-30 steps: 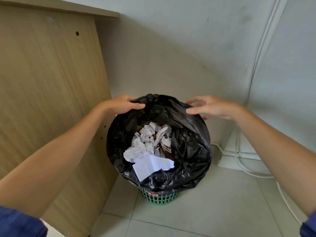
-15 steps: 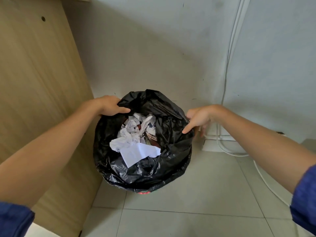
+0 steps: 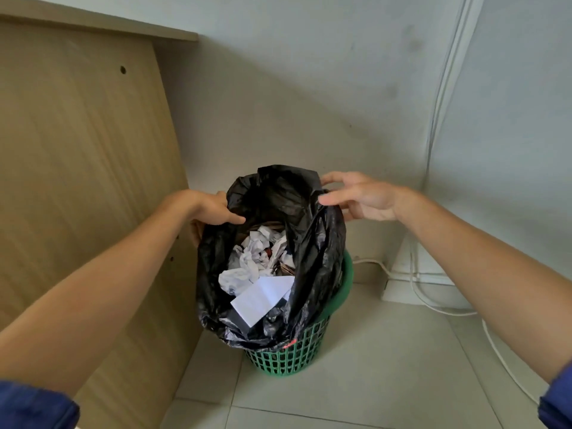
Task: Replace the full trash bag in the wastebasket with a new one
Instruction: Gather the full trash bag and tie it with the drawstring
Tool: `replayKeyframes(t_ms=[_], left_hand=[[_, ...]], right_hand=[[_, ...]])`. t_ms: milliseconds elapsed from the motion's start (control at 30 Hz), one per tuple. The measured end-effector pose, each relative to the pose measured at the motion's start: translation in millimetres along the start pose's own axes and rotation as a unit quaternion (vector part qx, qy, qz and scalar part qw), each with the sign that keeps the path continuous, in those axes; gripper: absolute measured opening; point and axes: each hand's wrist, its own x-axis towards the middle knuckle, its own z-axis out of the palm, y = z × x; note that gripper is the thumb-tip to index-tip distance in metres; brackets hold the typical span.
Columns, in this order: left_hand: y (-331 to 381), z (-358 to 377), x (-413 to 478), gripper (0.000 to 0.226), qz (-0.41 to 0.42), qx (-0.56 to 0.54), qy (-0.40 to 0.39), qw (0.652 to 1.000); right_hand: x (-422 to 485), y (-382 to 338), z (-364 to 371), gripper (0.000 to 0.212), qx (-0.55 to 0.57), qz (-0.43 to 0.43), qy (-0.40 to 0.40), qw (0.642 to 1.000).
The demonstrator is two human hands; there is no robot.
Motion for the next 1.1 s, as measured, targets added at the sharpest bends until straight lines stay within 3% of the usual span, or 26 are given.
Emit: replayKeyframes(t_ms=[100, 233, 367, 467, 567, 700, 800, 900, 967, 1100], left_hand=[[-5, -12, -12, 0.086, 0.01, 0.027, 0.024, 0.999], [-15, -26, -25, 0.124, 0.001, 0.032, 0.032, 0.999], [-28, -36, -37, 0.12, -0.019, -0.072, 0.035, 0.997], [-41, -46, -44, 0.098, -0.006, -0.14, 0.082, 0.987], [-47, -52, -51, 0.059, 0.058, -0.212, 0.118, 0.968], [-43, -51, -55, 0.034, 0.125, -0.304, 0.196, 0.924], [-37, -52, -55, 0.022, 0.152, -0.364, 0.206, 0.896], [-28, -54, -57, 0.013, 0.174, -0.436, 0.185, 0.864], [-20, -55, -59, 0.016, 0.19, -0.471, 0.155, 0.847], [-15, -66, -64, 0.051, 0.255, -0.477, 0.102, 0.835]], right_hand=[[3, -9, -4, 0.073, 0.003, -0.019, -0.081, 0.997], [23, -14, 16, 0.037, -0.047, -0.121, 0.077, 0.989], [40, -15, 36, 0.041, -0.026, -0.199, 0.103, 0.974], [46, -19, 43, 0.046, -0.064, -0.213, 0.077, 0.972], [45, -23, 48, 0.058, -0.234, -0.22, 0.061, 0.945], [43, -25, 54, 0.035, -0.312, -0.239, 0.11, 0.913], [39, -30, 54, 0.023, -0.351, -0.271, 0.148, 0.884], [37, -41, 54, 0.017, -0.278, -0.289, 0.149, 0.904], [37, -50, 57, 0.01, -0.219, -0.305, 0.16, 0.913], [40, -58, 52, 0.019, -0.218, -0.31, 0.275, 0.884]])
